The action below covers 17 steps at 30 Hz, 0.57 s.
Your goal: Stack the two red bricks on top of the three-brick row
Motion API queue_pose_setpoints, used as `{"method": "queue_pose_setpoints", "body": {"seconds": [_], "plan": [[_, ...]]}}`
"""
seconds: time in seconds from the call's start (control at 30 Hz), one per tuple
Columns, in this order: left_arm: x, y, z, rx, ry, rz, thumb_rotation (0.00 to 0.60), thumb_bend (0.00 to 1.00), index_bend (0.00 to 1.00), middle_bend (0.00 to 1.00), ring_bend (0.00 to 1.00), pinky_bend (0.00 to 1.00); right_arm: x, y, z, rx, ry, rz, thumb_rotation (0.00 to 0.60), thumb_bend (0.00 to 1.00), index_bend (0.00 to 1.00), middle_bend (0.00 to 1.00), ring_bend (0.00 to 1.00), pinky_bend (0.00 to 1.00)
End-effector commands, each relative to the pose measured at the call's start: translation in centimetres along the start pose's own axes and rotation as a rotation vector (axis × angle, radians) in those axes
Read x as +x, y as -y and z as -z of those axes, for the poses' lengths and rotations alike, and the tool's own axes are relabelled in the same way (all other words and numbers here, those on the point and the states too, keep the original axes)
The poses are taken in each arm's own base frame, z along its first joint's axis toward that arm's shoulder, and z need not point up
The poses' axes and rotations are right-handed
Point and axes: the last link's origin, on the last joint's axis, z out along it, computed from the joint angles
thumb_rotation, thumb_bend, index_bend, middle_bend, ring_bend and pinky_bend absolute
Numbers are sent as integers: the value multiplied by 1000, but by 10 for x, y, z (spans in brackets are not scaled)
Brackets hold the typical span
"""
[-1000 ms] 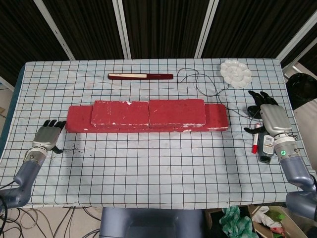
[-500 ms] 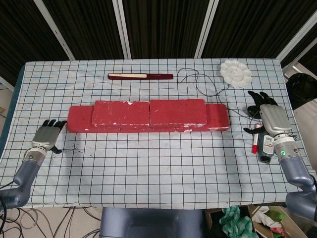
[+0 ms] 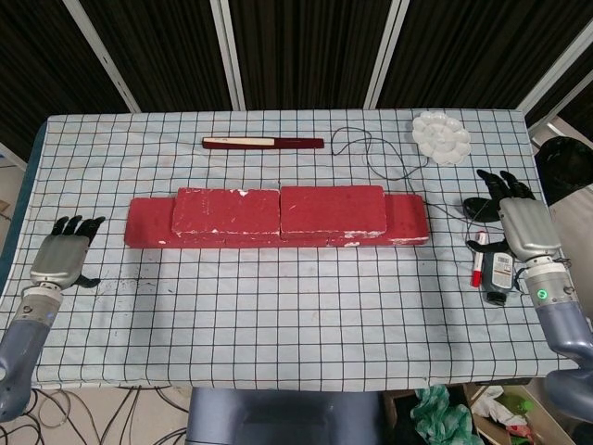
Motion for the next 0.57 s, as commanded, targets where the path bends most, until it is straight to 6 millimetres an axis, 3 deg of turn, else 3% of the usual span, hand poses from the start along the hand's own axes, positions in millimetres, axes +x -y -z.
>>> {"method": "queue_pose_setpoints", "body": {"seconds": [0.03,0.33,0.57], "plan": [[17,14,51,-19,-100,61,600,0,16,104,0,26,-4,-11,33,10,0,-1,600,0,1,86,1,109],[11,39,132,-34,-204,136,600,0,18,104,0,7,-35,-24,131,27,9,17,600,0,2,86,1,109],[0,51,162,-43,-199,165,600,0,18,104,0,4,-55,-26,172,8,-22,53,600,0,0,86,1,109]]}}
